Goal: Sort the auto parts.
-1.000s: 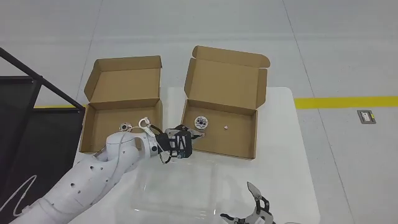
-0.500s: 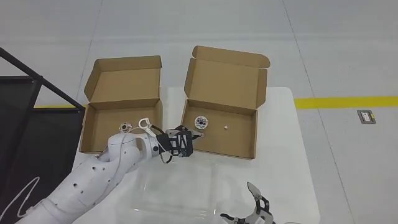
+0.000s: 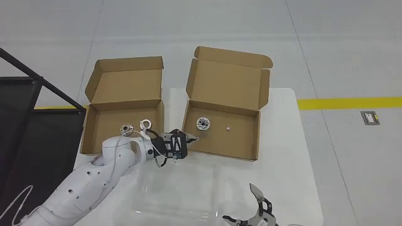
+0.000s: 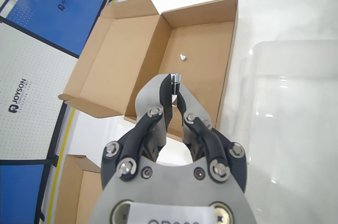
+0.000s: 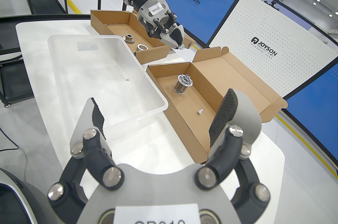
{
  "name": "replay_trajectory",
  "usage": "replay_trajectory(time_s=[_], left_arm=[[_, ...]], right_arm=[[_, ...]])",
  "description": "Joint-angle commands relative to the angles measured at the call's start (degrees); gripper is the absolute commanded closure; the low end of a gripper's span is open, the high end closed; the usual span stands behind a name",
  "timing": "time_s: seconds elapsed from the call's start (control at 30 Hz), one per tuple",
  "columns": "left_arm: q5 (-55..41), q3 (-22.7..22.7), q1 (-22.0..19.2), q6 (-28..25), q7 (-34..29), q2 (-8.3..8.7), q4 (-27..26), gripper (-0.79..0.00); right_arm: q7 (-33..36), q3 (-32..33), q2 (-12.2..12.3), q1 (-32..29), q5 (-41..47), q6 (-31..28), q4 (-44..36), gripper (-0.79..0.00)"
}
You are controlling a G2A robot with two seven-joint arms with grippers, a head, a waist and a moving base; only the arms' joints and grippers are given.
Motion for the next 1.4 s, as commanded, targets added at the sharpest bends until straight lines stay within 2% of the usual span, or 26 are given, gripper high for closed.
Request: replay_trajectory(time_s=[0.0, 0.13, 0.3, 0.63, 0.73, 0.83, 1.03, 1.37], left_arm=[[0.6, 1.1, -0.8, -1.1, -1.9, -0.81, 0.3, 0.000], [-0.1, 3.7, -3.3, -2.9, -6.4, -3.27, 1.8, 0.000], [-3.4, 6.6, -6.7, -2.0, -12.6, -7.16, 4.8, 0.000], [-3.5, 6.4, -6.2, -1.8, -13.3, -7.23, 4.9, 0.000], [-3.9, 6.9, -6.7, -3.1, -16.2, -8.14, 5.1, 0.000], [-5.2, 8.3, -8.2, -4.3, -18.8, -10.02, 6.5, 0.000], [-7.1, 12.1, -12.0, -6.0, -23.1, -14.81, 12.4, 0.000], [-9.6, 15.6, -16.0, -4.4, -26.7, -22.32, 23.3, 0.000]], right_arm=[[0.0, 0.0, 0.0, 0.0, 0.0, 0.0, 0.0, -0.785], [0.0, 0.0, 0.0, 0.0, 0.0, 0.0, 0.0, -0.785], [0.0, 0.0, 0.0, 0.0, 0.0, 0.0, 0.0, -0.785], [0.0, 0.0, 0.0, 0.0, 0.0, 0.0, 0.0, -0.785], [0.0, 0.0, 0.0, 0.0, 0.0, 0.0, 0.0, -0.785], [0.0, 0.0, 0.0, 0.0, 0.0, 0.0, 0.0, -0.785], [0.0, 0.0, 0.0, 0.0, 0.0, 0.0, 0.0, -0.785], [0.0, 0.0, 0.0, 0.0, 0.0, 0.0, 0.0, -0.785]])
